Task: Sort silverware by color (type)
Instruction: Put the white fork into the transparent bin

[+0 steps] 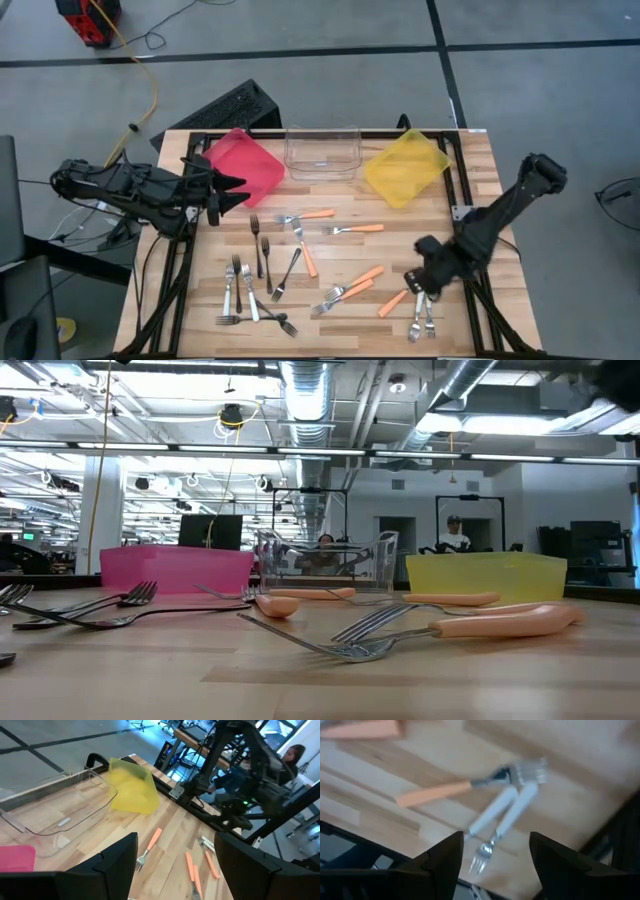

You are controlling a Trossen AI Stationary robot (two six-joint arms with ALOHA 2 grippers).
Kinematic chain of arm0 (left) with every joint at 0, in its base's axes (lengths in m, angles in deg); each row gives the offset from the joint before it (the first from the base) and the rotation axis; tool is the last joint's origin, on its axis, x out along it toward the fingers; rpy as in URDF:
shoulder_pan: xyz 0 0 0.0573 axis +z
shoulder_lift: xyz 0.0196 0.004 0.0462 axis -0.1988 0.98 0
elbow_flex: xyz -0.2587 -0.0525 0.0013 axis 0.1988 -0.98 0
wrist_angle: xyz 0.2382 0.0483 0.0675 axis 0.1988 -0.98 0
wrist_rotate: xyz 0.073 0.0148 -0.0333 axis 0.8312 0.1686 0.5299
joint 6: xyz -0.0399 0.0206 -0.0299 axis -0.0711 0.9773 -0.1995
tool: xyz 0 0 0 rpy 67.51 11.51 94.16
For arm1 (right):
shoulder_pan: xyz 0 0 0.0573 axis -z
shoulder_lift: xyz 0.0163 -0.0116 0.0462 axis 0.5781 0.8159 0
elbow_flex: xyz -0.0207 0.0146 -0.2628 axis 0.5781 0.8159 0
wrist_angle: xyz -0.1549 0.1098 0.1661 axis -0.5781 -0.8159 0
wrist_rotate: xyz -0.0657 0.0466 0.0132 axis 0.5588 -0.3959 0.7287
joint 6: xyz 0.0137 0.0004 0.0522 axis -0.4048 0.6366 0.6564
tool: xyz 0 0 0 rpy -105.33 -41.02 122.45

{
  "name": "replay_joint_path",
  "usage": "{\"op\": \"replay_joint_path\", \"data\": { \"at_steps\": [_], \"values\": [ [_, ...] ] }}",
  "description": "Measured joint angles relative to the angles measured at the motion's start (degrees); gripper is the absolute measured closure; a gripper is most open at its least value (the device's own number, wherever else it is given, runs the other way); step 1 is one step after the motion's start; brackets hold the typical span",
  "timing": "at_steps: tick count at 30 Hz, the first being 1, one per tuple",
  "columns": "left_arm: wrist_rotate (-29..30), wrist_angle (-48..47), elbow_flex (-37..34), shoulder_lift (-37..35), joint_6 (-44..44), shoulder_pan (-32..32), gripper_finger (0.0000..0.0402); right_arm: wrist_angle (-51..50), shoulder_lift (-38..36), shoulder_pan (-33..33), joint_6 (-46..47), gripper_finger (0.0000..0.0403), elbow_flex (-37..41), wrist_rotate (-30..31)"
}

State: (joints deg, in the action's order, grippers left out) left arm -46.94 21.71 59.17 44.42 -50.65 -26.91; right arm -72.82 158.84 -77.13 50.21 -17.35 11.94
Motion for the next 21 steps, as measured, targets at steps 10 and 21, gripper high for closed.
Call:
{"op": "replay_joint_path", "data": {
  "at_steps": [10,21],
  "values": [
    [0.6,0.2,0.0,2.7,-0.2,0.0,0.0155,0.9,3.7,-10.9,17.6,0.0149,0.1,-0.5],
    [1.0,0.5,0.0,4.0,-0.6,0.3,0.0155,10.2,14.4,-13.3,17.0,0.0149,0.1,-0.6]
  ]
}}
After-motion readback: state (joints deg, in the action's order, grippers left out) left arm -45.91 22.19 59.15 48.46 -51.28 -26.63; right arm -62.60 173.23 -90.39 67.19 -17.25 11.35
